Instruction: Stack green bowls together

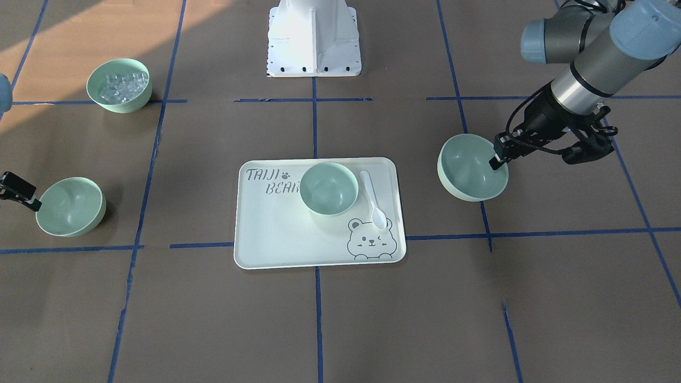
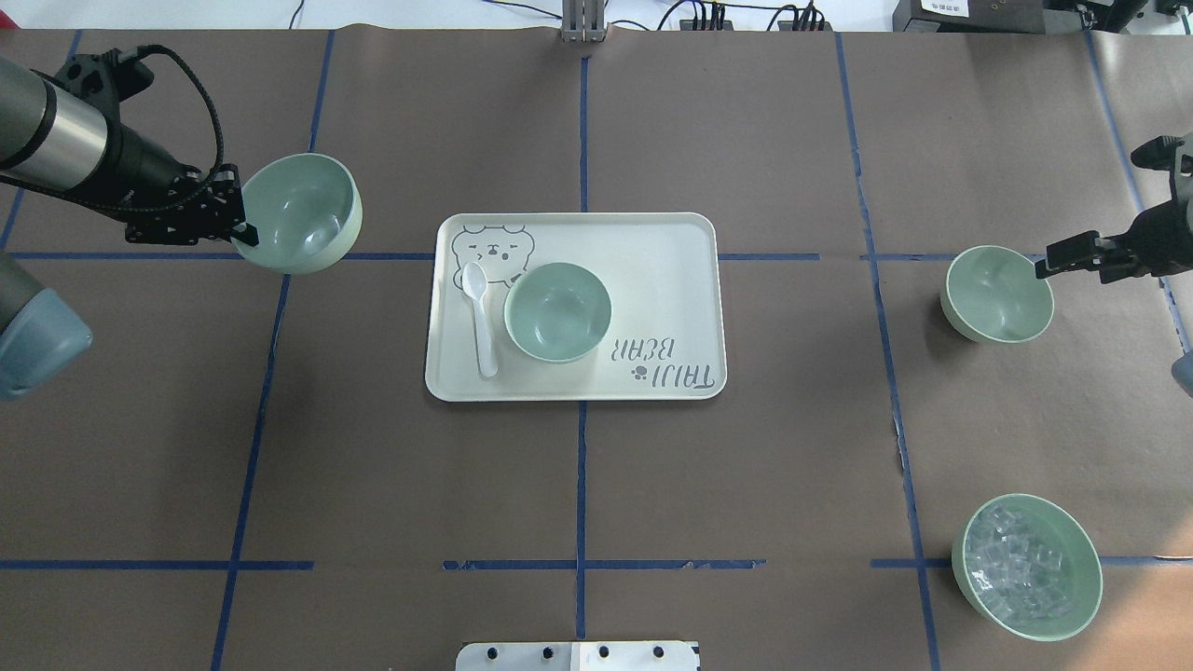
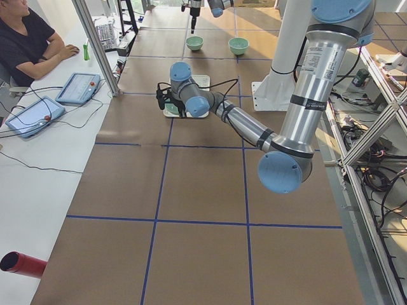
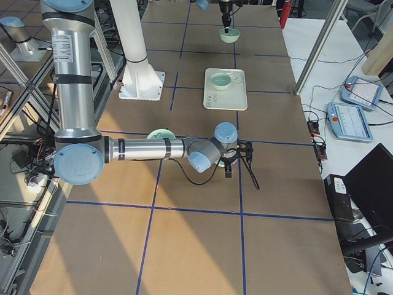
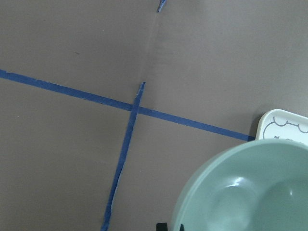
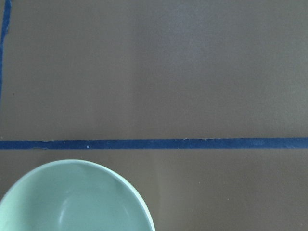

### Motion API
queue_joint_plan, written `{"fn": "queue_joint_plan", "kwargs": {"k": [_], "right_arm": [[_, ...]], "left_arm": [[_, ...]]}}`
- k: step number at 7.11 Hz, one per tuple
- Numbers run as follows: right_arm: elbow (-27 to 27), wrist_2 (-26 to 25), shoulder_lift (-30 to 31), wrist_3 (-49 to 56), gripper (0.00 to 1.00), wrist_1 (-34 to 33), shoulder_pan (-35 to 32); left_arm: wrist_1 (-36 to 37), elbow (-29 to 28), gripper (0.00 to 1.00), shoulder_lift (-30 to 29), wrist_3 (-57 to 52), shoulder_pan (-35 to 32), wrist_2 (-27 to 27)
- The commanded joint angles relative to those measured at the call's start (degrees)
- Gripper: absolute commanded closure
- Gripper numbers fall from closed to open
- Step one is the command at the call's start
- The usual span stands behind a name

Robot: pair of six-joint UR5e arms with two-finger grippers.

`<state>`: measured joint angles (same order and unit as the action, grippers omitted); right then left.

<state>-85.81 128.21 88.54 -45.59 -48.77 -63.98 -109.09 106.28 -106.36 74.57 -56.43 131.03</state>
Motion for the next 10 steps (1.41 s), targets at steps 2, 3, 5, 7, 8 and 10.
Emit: {"fn": "queue_joint_plan", "kwargs": {"k": [2,3,5,7,8,10], "right_arm": [[1.96,-1.04,-0.04,-1.25,0.29,1.75,2.54],[1.70,-0.86,-0.04,-1.17,0.68,1.75,2.54],[1.26,-0.16,-0.73,-0.99,1.00,1.75,2.54],[1.17,3.86,-1.35,-1.08,1.00,1.75,2.37],[1.17,5.80,-2.31,-1.08,1.00,1.57,0.89],[1.26,7.84,-3.98,-1.17,1.00,1.57,-0.53]], "left_arm": [[0.64,-0.02,1.00,-4.28,6.27,0.53,0.02],[0.72,-0.02,1.00,-4.64,6.81,0.53,0.02],[0.64,-0.80,1.00,-5.69,8.21,1.75,-0.24],[0.55,-1.94,1.00,-9.63,15.21,6.83,-2.95],[0.64,-2.30,1.00,-10.79,16.90,9.12,-4.45],[0.64,-5.19,1.00,-14.91,17.97,13.33,-8.83]]}}
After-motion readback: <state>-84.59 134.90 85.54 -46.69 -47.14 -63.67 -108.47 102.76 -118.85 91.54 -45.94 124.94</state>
